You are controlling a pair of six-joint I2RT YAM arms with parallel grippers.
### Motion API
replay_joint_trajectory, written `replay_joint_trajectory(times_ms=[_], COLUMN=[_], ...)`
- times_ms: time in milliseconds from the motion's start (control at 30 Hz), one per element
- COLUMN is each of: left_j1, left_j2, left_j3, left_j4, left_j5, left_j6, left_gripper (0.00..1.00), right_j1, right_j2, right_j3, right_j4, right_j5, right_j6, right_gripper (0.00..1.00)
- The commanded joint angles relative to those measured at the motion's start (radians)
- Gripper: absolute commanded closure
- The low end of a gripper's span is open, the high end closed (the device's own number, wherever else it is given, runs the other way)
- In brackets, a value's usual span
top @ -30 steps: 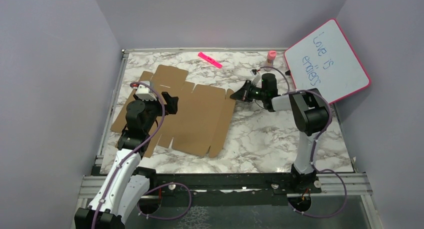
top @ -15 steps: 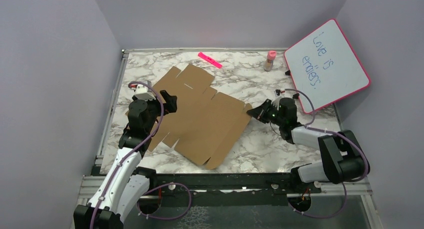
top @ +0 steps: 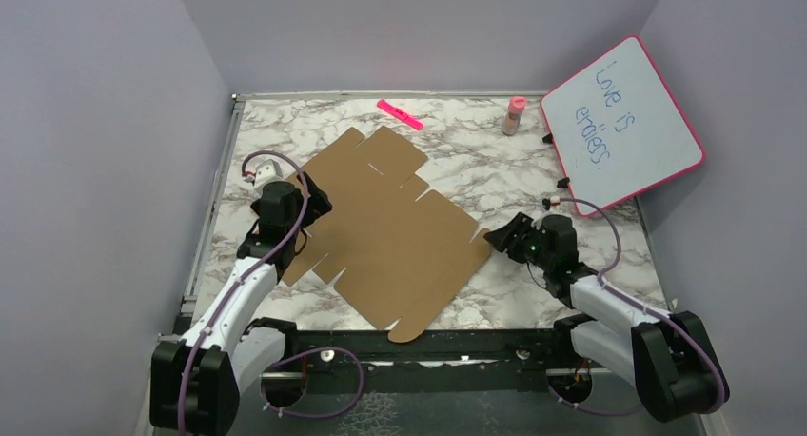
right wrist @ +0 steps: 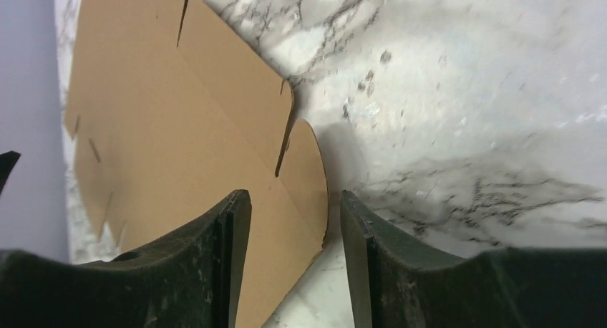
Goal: Fold the paper box
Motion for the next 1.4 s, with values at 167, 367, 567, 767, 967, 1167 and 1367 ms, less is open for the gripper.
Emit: replay_joint_trajectory(times_ms=[167,367,567,767,967,1167,1367], left_j1=[0.074,0.09,0.09,0.09,0.09,0.074,0.032], left_j2=[0.19,0.318,0.372,0.459,0.531,0.575,0.625], left_j3=[0.11,0.152,0.136,0.15,0.173,0.196,0.245], left_j4=[-0.106,-0.122,-0.116,-0.103,-0.097,-0.079,-0.064], left_j5=[-0.146,-0.078,-0.063,-0.015,0.045,0.107,0.148], left_j6=[-0.048,-0.027,-0.019,-0.021,0.003,0.027,0.051], left_gripper=[0.01,0.01,0.01,0.01,0.01,0.01,0.01], right_j1=[-0.002,0.001,0.011,0.024,0.024,0.024,0.024], right_j2=[0.086,0.421,0.632,0.754,0.783,0.737,0.584], right_j3=[0.212,0.4,0.529,0.58,0.56,0.501,0.378], right_j4=[0.052,0.157,0.177,0.169,0.144,0.124,0.034], right_j5=[0.019,-0.223,-0.367,-0.424,-0.43,-0.449,-0.427], right_j6=[-0.328,-0.36,-0.34,-0.328,-0.332,-0.322,-0.344], right_gripper=[0.25,0.23,0.23,0.24,0.35,0.49,0.51])
